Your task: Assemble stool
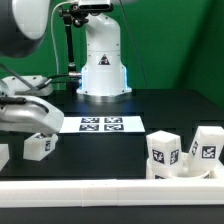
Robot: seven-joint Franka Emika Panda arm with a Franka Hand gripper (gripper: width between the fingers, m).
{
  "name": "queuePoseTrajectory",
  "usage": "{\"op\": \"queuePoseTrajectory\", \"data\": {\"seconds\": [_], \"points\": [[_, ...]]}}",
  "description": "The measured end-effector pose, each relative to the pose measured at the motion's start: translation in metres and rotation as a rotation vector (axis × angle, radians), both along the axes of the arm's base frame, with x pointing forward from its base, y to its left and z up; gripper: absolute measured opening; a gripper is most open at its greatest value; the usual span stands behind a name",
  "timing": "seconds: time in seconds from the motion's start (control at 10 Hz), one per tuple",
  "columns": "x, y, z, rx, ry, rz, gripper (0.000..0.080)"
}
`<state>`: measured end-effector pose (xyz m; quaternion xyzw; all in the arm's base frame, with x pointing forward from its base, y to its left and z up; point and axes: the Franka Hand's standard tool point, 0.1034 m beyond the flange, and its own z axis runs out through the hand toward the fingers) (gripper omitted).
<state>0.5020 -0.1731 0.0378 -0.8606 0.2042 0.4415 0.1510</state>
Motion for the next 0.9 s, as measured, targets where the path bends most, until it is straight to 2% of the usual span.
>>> {"op": "queuePoseTrajectory", "data": {"seconds": [0.4, 0.9], "points": [[0.007, -0.005, -0.007, -0.019, -0.028, 0.004, 0.0649], [0.006, 0.003, -0.020, -0.031, -0.047, 0.013, 0.0649]]}}
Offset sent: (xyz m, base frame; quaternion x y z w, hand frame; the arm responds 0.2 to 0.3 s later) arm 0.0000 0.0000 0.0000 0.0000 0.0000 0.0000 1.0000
